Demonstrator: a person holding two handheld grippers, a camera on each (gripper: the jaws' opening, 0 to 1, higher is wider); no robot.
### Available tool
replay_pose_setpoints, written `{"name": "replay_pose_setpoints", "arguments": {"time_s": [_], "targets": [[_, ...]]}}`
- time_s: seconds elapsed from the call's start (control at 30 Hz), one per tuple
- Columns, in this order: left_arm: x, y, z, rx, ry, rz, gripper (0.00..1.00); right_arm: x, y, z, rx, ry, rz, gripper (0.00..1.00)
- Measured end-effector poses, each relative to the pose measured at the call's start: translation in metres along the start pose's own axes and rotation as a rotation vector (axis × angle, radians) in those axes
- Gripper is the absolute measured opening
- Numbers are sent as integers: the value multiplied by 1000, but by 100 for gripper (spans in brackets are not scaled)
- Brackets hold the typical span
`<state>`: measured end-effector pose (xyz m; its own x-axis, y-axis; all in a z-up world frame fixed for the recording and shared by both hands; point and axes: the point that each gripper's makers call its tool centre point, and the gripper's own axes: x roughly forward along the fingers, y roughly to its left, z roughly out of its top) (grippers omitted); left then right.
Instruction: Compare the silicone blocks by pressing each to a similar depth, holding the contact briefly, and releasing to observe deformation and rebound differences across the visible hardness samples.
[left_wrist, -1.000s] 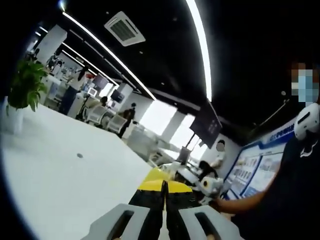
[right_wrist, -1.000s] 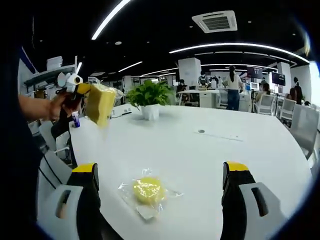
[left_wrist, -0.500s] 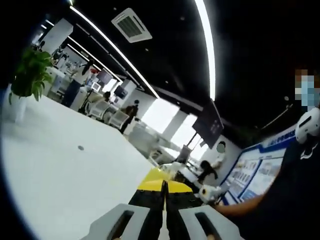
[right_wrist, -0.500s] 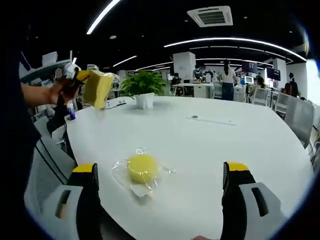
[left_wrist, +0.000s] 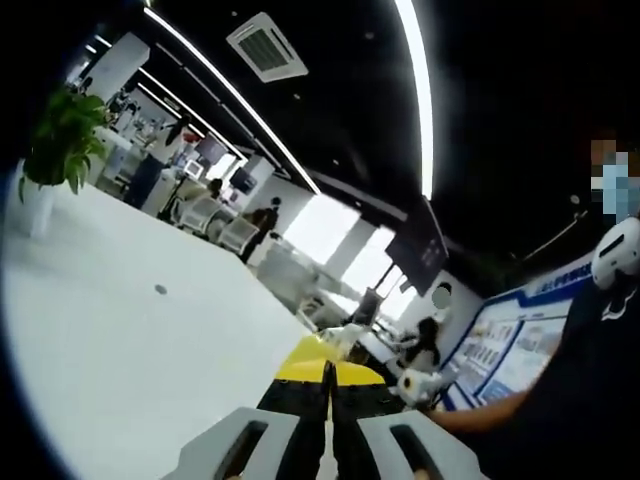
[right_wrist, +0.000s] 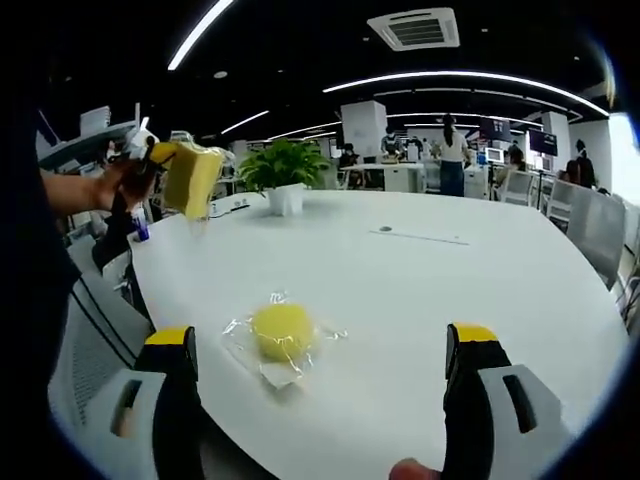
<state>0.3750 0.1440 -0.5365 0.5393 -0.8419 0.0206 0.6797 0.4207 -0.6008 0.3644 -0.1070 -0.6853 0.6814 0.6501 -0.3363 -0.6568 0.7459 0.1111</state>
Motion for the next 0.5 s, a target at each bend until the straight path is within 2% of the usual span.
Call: {"name": "replay_pose_setpoints", "arguments": {"time_s": [0.5], "targets": [[4, 19, -26, -63, 24, 21, 0, -5, 0, -7, 6, 8, -26, 97]]}}
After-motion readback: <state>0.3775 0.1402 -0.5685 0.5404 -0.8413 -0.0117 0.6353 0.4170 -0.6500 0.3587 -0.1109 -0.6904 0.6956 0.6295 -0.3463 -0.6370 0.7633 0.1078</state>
